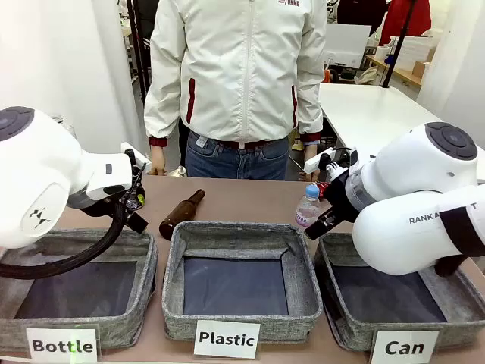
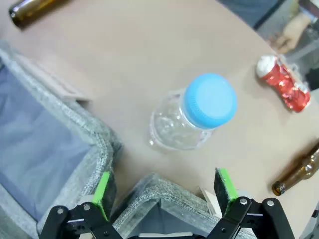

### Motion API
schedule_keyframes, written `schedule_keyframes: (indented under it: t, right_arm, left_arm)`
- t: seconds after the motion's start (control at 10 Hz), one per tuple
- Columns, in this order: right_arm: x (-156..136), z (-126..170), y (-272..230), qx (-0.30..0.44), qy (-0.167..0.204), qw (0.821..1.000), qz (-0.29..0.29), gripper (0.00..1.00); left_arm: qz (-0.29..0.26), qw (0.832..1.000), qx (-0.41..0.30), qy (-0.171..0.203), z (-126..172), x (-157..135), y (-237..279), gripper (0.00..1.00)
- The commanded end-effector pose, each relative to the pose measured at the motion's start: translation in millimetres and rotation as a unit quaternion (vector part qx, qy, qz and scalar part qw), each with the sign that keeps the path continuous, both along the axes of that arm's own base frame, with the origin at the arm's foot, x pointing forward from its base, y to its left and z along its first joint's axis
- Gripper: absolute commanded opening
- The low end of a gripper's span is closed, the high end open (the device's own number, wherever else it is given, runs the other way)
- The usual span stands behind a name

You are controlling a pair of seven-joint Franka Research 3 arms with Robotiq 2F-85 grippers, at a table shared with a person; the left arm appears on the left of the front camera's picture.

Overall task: Sort the can waste into the basket.
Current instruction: Pick up the can waste from the table and place it in the right Fabric basket.

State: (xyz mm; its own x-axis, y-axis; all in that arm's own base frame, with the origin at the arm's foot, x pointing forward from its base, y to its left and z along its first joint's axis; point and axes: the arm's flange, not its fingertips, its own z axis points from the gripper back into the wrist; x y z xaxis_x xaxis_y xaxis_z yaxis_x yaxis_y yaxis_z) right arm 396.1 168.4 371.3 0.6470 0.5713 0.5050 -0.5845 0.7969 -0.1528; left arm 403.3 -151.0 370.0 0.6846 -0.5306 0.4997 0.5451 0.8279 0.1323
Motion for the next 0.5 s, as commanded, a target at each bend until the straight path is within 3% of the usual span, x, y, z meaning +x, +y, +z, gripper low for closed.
schedule_keyframes:
  t: [0.0,0.4]
  right_arm:
    - [0.0,0.0,0.0,0.0,0.0,1.0,0.0,1.0]
    - [0.0,0.0,0.0,0.0,0.0,1.0,0.0,1.0]
  left_arm:
    - [0.0,1.0,0.0,0.0,0.1,0.0,0.0,1.0]
    - [0.0,1.0,0.0,0.0,0.1,0.0,0.0,1.0]
